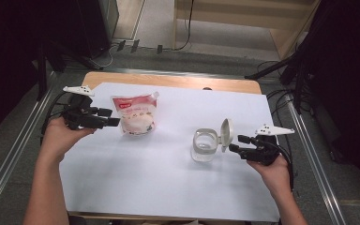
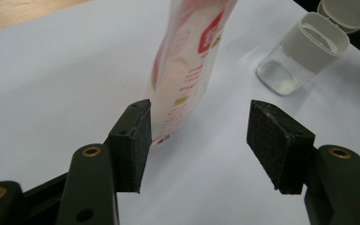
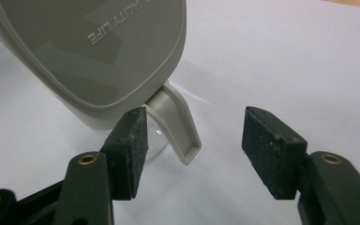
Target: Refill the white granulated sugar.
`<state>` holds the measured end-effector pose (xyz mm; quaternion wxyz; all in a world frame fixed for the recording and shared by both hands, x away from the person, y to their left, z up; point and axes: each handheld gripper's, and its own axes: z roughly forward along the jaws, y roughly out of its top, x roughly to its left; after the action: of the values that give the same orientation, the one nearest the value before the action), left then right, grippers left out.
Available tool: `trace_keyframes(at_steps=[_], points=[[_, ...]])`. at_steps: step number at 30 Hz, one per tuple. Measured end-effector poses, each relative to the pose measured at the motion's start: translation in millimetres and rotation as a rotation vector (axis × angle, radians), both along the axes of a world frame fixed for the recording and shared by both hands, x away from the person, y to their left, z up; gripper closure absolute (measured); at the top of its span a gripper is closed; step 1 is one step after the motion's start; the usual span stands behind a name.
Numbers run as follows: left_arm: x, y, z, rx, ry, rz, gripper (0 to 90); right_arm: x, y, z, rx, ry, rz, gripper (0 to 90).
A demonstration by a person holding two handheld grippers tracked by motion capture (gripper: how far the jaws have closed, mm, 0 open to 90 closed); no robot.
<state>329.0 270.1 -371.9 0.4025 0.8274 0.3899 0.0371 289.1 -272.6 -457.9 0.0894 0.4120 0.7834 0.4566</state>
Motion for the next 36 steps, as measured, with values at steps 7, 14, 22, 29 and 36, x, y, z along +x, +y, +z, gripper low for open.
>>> trace_keyframes(at_steps=[7, 14, 22, 29, 36], points=[[6.6, 3.3, -7.0, -0.006, -0.002, 0.014, 36.0, -0.1, 0.2, -0.4, 0.008, 0.009, -0.014, 36.0], [17.4, -2.4, -10.3, -0.011, -0.008, 0.019, 36.6, -4.9, -4.5, 0.7, -0.001, -0.007, -0.033, 39.2], [28.0, -11.4, -13.3, -0.008, -0.016, 0.015, 37.2, -13.2, -6.1, -0.5, -0.012, 0.004, -0.021, 41.4], [34.2, -17.1, -15.2, -0.024, -0.026, 0.019, 45.2, -23.4, -2.3, 4.1, 0.001, -0.008, -0.004, 42.3], [38.7, -23.9, -19.3, -0.052, -0.004, -0.003, 53.9, -41.5, 7.9, 7.6, -0.03, -0.022, 0.046, 43.3]])
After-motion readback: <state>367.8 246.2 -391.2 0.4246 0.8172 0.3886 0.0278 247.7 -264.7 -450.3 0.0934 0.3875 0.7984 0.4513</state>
